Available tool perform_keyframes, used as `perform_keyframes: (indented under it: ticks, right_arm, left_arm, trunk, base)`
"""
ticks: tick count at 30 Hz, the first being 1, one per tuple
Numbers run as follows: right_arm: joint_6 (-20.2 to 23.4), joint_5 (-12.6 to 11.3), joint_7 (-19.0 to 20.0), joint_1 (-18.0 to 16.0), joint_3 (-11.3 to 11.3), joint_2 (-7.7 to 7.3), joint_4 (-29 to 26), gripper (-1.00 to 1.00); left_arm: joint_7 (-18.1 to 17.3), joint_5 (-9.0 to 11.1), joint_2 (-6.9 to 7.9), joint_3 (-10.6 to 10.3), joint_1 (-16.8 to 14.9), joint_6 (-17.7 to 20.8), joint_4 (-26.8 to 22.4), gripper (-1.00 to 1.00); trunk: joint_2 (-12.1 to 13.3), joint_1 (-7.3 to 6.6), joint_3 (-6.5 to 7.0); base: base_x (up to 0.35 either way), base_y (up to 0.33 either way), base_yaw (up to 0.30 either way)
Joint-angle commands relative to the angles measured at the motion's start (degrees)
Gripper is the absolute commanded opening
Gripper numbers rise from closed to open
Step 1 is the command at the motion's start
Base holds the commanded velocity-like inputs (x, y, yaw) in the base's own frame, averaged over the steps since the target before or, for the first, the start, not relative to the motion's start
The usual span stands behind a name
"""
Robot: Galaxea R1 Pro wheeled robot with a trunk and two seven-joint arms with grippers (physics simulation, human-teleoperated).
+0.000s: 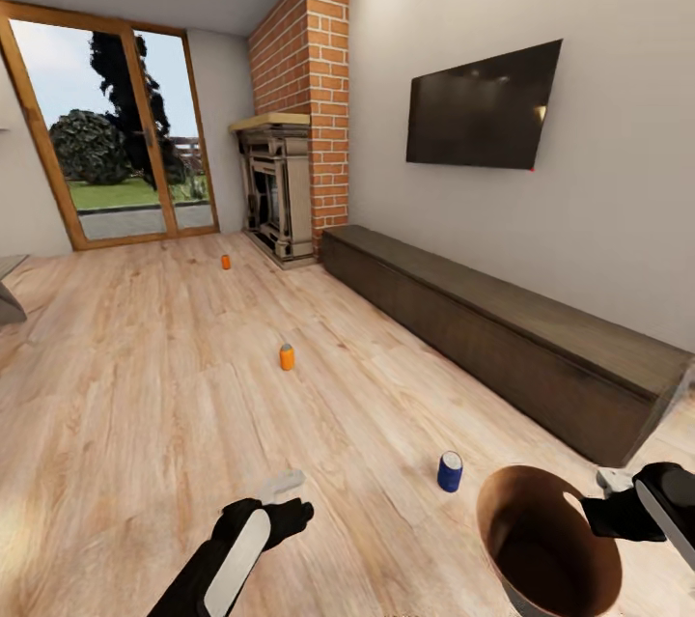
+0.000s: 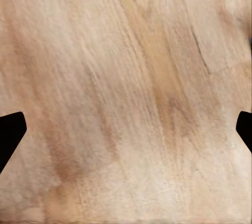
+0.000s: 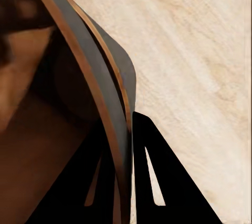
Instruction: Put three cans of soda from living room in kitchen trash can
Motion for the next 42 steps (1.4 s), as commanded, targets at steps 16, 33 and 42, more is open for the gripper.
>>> perform_keyframes:
  ticks: [16,33,42]
  right_arm:
    - [0.08,-1.07,14.35,-4.87,-2.15,-6.88,10.98,-1.00]
    - [-1.48,-1.08,15.08,-7.77,-2.69,-9.60,14.64,-1.00]
    - [-3.37,-0.77,15.03,-7.76,-2.46,-9.27,14.51,-1.00]
  left_arm:
    - [0.38,1.30,-1.92,-0.19,-1.05,-0.10,0.32,1.00]
    - [0.80,0.96,-2.17,-0.43,-4.27,4.51,-0.10,1.00]
    - [1.20,0.52,-3.25,-0.58,-10.06,6.83,7.74,1.00]
  trunk:
    - [0.00,0.00,0.01]
    - [0.00,0.00,-0.01]
    - [0.00,0.00,-0.07]
  base:
    - [0.000,0.000,-0.292]
    - [0.206,-0.015,-0.292]
    - [0.340,-0.100,-0.081]
